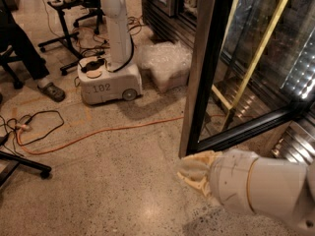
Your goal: Close left fridge door
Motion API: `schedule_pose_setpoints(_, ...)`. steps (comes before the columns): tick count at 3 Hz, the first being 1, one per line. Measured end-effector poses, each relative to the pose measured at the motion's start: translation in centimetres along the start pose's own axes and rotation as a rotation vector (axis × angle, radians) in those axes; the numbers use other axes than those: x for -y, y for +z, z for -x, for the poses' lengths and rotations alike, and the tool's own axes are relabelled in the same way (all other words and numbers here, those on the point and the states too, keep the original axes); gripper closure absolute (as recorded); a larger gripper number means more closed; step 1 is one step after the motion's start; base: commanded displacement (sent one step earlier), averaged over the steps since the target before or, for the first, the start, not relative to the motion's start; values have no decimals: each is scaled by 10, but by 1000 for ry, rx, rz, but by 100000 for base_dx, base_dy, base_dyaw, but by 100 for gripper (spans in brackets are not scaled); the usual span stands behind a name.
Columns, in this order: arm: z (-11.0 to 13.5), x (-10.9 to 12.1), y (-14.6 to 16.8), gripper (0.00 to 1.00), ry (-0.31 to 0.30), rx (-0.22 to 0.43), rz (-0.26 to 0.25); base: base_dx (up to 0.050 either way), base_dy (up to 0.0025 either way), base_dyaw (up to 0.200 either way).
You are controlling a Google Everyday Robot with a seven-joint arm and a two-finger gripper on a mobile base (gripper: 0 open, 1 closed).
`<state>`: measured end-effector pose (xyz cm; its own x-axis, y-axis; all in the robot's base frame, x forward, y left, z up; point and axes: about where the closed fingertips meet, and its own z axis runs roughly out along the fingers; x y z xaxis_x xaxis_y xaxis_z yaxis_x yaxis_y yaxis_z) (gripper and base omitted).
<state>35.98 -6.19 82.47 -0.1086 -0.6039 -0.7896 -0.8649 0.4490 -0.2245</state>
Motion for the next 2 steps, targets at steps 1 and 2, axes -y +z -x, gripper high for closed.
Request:
schedule_pose_setpoints(1, -20, -16, 11, 100, 26, -12, -43, 0, 0, 0)
schedule_pose_setpoints(2, -20, -16, 11, 100, 26, -12, -43, 0, 0, 0)
